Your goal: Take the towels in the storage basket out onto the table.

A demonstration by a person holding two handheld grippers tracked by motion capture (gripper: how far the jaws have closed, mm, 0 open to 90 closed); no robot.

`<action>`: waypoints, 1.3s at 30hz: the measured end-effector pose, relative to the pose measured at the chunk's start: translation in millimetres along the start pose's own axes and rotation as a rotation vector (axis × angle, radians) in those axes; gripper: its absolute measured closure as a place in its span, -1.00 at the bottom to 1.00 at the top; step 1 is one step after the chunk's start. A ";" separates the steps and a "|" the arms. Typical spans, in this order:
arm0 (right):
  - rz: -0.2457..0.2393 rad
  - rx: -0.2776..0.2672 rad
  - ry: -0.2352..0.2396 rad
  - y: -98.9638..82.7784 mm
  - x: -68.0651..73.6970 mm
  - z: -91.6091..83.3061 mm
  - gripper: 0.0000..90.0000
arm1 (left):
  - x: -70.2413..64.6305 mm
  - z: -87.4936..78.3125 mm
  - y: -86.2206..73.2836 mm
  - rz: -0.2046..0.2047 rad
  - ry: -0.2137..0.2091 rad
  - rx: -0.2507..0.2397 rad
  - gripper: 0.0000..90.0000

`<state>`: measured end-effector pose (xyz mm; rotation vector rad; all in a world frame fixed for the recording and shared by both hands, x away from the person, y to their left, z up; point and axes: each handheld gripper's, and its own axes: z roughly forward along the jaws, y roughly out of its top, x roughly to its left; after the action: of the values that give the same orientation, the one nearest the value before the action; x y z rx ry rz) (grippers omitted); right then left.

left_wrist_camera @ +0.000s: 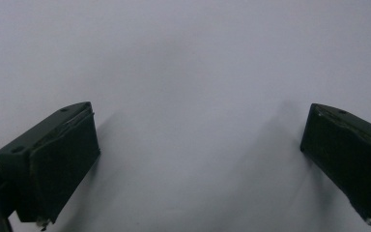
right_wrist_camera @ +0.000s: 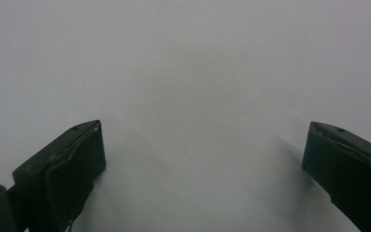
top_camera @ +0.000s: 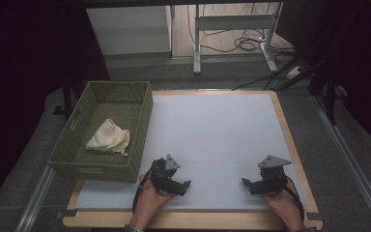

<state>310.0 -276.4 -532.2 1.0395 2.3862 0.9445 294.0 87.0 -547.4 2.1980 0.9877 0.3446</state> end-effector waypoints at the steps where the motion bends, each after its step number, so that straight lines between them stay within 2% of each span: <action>1: 0.000 0.000 0.000 0.0 0.0 0.0 -0.96 | 0.0 0.0 0.0 0.000 0.000 0.000 -1.00; 39: -0.013 -0.013 -0.017 -0.9 2.3 -1.1 -0.96 | 0.4 0.1 -0.1 -0.003 -0.005 -0.004 -1.00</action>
<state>307.5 -275.6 -532.2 1.0224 2.3675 0.9418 294.3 87.4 -547.6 2.1929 0.9862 0.3392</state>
